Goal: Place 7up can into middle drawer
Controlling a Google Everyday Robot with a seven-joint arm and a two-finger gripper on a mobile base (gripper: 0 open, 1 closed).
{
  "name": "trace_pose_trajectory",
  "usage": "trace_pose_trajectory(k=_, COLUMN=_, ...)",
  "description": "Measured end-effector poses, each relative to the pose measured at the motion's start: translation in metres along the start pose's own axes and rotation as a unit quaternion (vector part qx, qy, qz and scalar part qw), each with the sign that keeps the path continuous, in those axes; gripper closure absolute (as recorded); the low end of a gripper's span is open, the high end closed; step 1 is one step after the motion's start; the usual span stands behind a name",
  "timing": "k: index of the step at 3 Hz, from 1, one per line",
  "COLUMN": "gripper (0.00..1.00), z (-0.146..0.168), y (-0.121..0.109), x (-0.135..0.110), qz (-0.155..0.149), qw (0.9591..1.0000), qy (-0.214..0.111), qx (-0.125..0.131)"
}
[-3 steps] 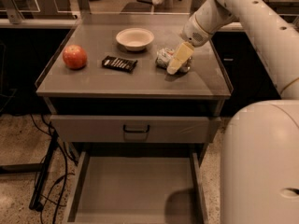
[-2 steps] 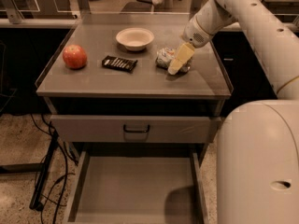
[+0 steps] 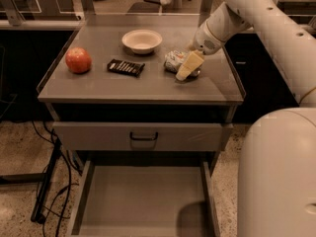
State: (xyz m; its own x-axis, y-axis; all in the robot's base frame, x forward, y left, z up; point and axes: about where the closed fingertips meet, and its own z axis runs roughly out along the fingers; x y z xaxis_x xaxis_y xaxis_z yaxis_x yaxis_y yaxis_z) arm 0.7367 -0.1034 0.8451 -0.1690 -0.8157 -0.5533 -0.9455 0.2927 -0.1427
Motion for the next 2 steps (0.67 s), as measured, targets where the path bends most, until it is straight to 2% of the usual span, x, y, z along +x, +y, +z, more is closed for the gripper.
trace_pose_trajectory(k=1, gripper=0.47, z=0.0, y=0.0, x=0.0, qz=0.0, qw=1.0, qy=0.0, qx=0.0)
trace_pose_trajectory(k=2, gripper=0.78, z=0.0001, y=0.0, x=0.0, qz=0.0, qw=1.0, qy=0.0, qx=0.0)
